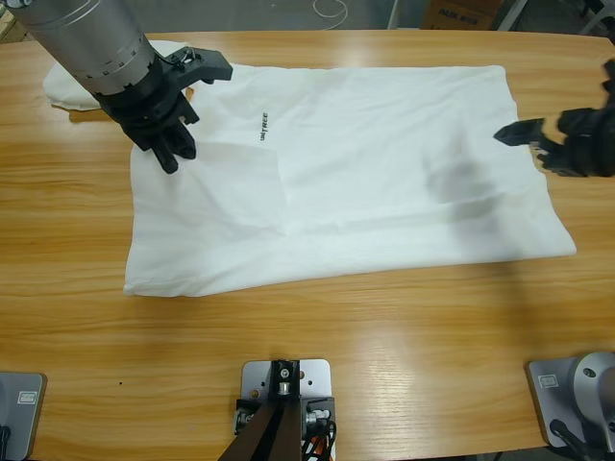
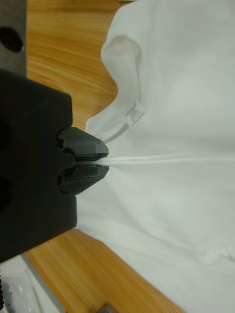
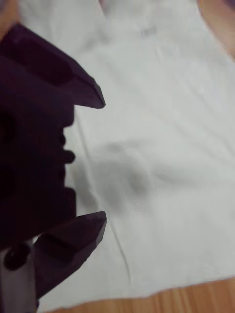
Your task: Fold clothes
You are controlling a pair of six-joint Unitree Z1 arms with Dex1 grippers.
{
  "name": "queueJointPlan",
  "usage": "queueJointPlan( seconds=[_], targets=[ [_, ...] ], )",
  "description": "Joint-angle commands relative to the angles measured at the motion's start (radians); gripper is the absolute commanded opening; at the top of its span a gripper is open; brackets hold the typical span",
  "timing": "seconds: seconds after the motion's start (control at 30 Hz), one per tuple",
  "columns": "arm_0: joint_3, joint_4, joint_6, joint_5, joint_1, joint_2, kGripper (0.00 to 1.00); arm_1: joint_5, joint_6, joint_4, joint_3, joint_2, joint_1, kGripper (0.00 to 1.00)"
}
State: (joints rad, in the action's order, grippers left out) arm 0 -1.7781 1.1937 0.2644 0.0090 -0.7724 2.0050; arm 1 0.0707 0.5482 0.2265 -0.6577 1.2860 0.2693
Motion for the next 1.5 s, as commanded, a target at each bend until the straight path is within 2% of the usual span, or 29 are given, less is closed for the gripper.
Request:
queueJointPlan(
  seconds=[0.03,0.23,0.47,0.53,0.67,0.83,1.2,1.5],
  targets=[
    [0.010,-0.033,0.007,0.005,-0.055,0.086,0.000,0.103,0.004,0.085,0.041,-0.103,0.018,0.853],
    [0.085,-0.041,-0.014,0.002,-0.116,0.027,0.000,0.113,0.004,0.107,0.059,-0.096,0.021,0.853],
    [0.365,-0.229,-0.005,-0.021,-0.147,-0.152,0.000,0.133,0.005,0.096,0.070,-0.046,0.049,0.853],
    [0.416,-0.264,0.008,-0.042,-0.165,-0.203,0.000,0.136,0.004,0.091,0.071,-0.036,0.050,0.853],
    [0.490,-0.294,0.023,-0.061,-0.176,-0.209,0.000,0.148,0.004,0.067,0.081,0.004,0.050,0.854],
    [0.498,-0.310,0.014,-0.091,-0.209,-0.195,0.000,0.152,0.004,0.058,0.083,0.017,0.050,0.854],
    [0.623,-0.364,0.014,-0.112,-0.246,-0.112,0.000,0.159,0.004,0.048,0.083,0.036,0.050,0.855],
    [0.564,-0.404,-0.017,-0.107,-0.226,-0.025,0.000,0.171,0.003,0.049,0.085,0.024,0.050,0.853]
  ],
)
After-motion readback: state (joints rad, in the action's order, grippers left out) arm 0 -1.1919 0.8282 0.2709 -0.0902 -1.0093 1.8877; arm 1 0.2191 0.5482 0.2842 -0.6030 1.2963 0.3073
